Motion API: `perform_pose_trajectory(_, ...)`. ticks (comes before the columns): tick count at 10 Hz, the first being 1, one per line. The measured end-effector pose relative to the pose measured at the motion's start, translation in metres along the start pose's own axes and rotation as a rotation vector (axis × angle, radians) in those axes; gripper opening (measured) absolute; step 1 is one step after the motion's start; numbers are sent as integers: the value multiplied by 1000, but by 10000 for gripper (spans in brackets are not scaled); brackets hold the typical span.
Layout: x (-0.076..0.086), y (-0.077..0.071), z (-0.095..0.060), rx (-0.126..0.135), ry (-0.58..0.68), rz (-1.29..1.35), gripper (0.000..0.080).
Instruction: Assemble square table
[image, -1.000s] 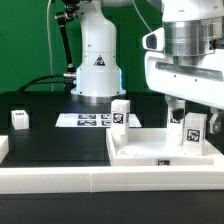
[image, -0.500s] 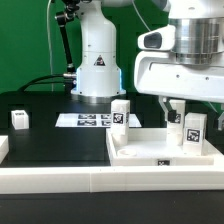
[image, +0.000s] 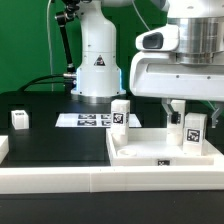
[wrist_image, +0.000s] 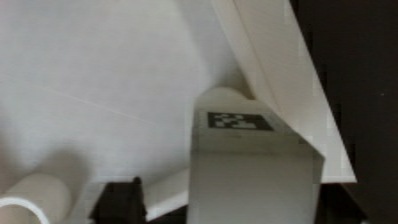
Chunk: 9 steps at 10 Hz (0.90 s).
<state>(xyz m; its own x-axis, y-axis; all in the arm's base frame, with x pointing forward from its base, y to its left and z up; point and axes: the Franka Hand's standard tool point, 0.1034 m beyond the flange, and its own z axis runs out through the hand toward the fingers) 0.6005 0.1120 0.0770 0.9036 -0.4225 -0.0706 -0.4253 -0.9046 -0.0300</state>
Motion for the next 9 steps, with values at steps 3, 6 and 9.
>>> perform_pose_trajectory(3,0,0,0,1,0,66,289)
perform_pose_trajectory(6,0,0,1,9,2,333,289)
perform_pose_trajectory(9,-2,-4,0,21,3,606,290)
